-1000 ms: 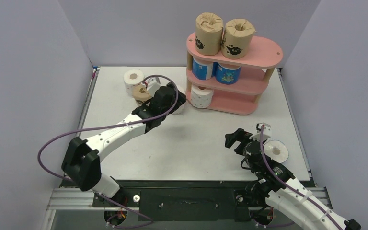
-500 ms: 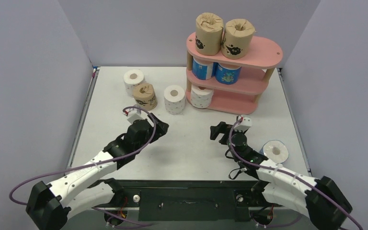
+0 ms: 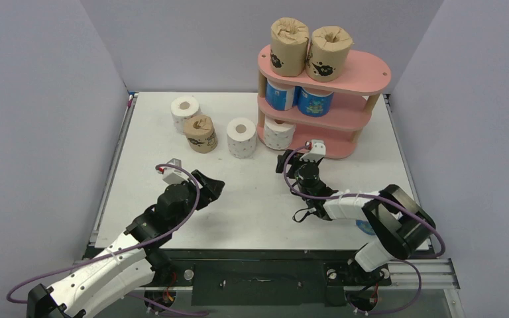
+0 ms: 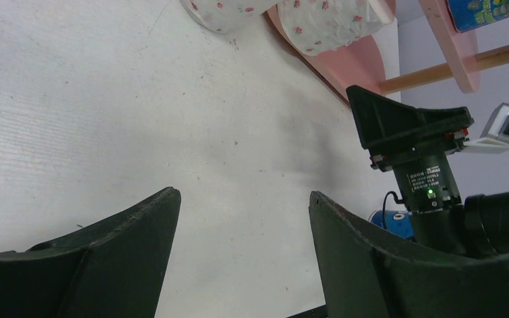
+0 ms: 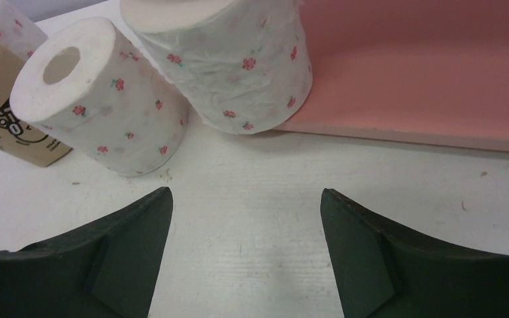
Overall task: Place and organize the paper towels onto the shelf
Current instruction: Move the paper towel to the shelf.
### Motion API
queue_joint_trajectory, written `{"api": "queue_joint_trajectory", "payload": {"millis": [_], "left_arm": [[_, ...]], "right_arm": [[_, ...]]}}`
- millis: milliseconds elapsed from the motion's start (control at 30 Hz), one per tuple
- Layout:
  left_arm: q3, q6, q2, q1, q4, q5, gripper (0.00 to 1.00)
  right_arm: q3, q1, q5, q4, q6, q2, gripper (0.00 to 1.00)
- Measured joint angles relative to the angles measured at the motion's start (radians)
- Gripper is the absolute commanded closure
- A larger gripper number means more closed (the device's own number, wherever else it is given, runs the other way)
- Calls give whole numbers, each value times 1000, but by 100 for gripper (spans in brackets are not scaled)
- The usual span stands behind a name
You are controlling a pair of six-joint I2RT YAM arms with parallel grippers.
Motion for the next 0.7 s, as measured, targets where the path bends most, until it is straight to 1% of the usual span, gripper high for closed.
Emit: {"api": "queue_joint_trajectory", "payload": {"millis": [133,333,467,700], "left_arm": [[-32,0,-56,0,-14,-2,32],[-40,0,-110,0,-42,-17,32],[-40,0,-120,0,-54,-24,32],[-44,-5,-127,0,-67,-26,32]], "right_arm": [[65,-25,0,47,13,111,24],[162,-51,0,58,35,227,23],[243,-53,1,52,44,290,23],[312,-62,1,26,81,361,26]]}}
